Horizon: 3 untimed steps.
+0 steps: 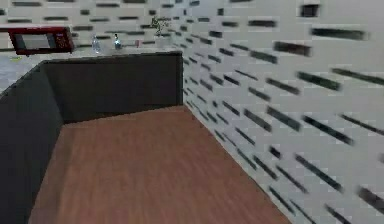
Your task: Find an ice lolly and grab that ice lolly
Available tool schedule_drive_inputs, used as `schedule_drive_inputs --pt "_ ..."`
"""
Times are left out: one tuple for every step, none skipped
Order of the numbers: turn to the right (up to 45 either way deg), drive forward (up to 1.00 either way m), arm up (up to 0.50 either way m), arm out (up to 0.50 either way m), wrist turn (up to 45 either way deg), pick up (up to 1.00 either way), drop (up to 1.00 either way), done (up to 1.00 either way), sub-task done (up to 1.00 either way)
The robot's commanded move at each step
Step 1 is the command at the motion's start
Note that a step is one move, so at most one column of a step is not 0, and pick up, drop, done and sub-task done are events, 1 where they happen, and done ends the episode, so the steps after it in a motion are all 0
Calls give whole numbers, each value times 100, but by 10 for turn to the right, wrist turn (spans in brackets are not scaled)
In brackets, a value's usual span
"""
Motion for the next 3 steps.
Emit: schedule_drive_inputs --pt "450 0 0 0 0 0 0 0 0" --pt "450 0 0 0 0 0 0 0 0" --pt "450 0 0 0 0 0 0 0 0"
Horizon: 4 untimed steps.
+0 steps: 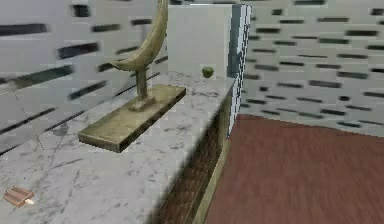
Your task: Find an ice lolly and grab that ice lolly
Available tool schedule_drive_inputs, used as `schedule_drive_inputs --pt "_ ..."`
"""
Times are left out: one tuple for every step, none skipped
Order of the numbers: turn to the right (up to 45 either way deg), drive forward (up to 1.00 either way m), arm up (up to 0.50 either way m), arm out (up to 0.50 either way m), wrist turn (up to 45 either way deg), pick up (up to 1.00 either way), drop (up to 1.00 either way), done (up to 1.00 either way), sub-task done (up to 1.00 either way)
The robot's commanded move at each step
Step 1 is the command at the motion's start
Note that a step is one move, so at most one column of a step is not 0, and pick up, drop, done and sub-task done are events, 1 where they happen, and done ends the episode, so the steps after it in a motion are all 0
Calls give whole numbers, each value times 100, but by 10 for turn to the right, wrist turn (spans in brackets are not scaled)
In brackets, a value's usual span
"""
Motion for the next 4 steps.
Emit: schedule_drive_inputs --pt "120 0 0 0 0 0 0 0 0" --pt "0 35 0 0 0 0 0 0 0" --pt "-450 0 0 0 0 0 0 0 0" --pt "-450 0 0 0 0 0 0 0 0"
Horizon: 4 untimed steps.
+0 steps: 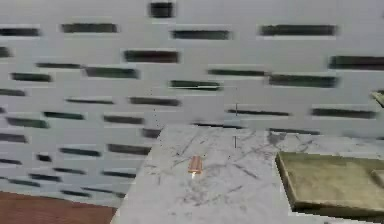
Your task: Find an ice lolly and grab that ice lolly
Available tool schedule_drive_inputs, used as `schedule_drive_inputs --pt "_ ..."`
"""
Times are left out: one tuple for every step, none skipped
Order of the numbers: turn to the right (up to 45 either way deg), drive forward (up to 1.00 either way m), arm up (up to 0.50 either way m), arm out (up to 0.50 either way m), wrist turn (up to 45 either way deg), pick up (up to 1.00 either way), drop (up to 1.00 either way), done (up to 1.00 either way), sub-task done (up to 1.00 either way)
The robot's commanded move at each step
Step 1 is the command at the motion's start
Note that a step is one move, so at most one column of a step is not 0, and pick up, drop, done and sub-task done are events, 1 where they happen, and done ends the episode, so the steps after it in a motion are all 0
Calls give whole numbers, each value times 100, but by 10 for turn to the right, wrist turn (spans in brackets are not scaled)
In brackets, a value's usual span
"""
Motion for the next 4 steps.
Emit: schedule_drive_inputs --pt "-450 0 0 0 0 0 0 0 0" --pt "-360 0 0 0 0 0 0 0 0" --pt "0 0 50 0 0 0 0 0 0" --pt "0 0 38 0 0 0 0 0 0"
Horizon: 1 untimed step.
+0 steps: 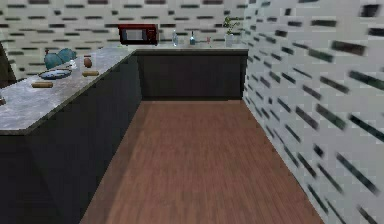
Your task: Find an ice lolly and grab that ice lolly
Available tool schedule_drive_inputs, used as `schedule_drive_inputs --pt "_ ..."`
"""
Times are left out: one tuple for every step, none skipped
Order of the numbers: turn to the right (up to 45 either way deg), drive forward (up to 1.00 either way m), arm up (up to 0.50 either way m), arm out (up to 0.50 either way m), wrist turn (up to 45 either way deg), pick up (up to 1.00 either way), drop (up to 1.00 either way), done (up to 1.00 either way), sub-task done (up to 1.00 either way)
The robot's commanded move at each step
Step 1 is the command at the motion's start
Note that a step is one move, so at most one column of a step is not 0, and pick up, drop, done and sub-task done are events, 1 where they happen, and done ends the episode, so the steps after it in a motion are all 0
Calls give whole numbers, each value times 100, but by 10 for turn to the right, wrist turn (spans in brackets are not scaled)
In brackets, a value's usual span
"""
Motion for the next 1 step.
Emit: schedule_drive_inputs --pt "0 0 0 26 0 0 0 0 0"
